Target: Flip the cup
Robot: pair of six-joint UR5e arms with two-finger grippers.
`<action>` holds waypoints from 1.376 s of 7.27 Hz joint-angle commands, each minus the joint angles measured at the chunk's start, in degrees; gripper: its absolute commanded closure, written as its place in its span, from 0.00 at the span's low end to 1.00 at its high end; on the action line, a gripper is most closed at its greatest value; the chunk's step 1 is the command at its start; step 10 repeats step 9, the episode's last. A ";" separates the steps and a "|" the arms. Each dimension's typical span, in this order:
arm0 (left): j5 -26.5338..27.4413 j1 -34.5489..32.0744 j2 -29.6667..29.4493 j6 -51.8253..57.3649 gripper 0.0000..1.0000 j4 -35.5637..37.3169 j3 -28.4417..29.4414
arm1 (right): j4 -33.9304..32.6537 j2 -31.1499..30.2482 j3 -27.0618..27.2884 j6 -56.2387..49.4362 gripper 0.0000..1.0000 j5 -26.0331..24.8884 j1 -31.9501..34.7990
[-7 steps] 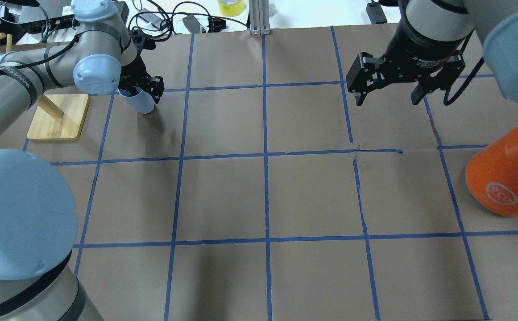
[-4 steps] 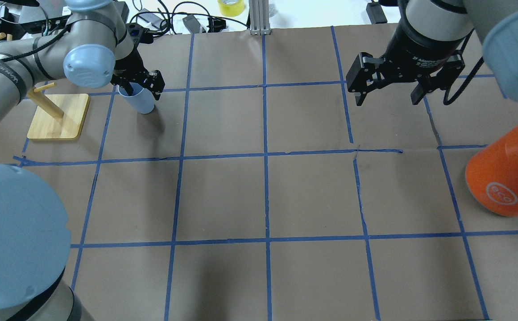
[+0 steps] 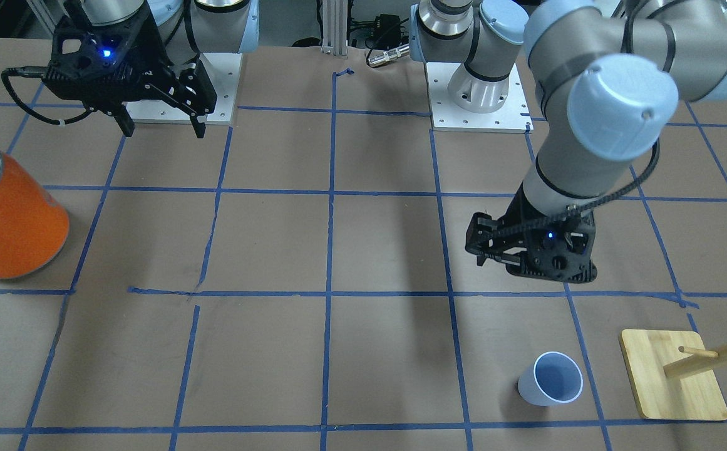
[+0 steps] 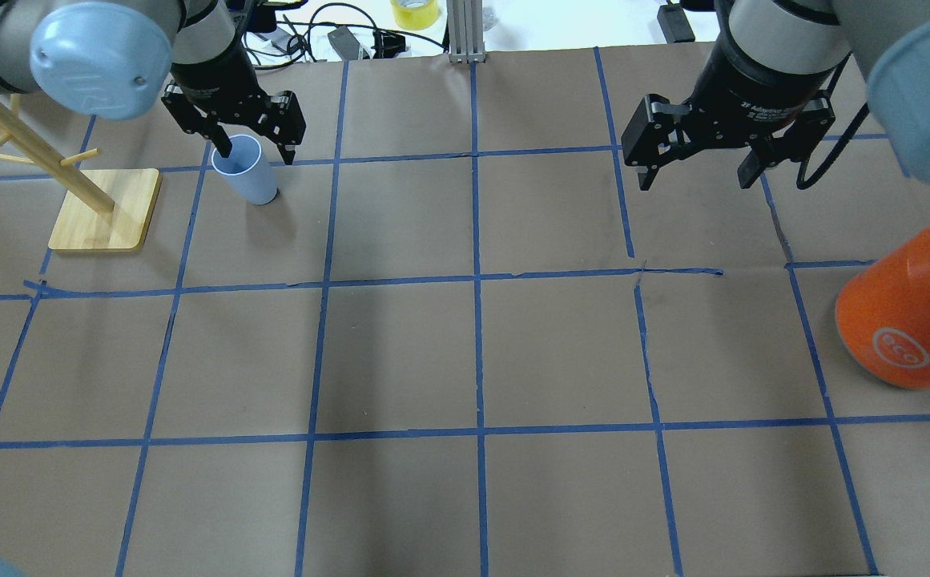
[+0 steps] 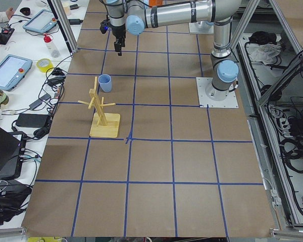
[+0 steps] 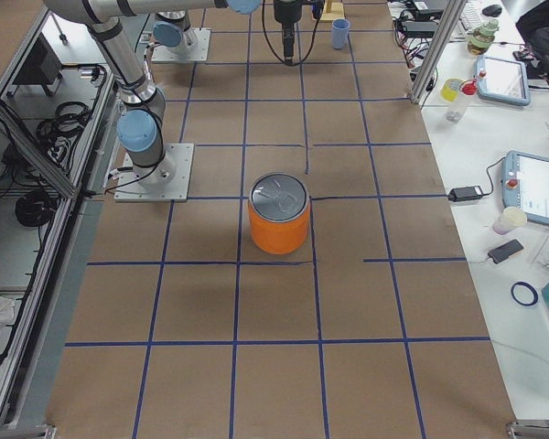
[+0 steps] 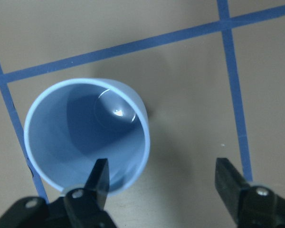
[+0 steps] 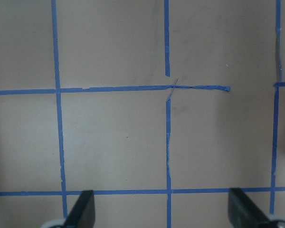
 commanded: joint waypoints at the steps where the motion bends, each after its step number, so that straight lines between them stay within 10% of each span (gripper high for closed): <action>1: -0.96 -0.64 8.55 -1.20 0.16 -4.10 -0.62 | 0.02 0.00 0.00 0.00 0.00 0.00 0.00; 10: -2.20 1.64 14.31 -0.23 0.13 -4.92 -5.20 | 0.02 0.09 0.09 -0.09 0.00 0.00 0.00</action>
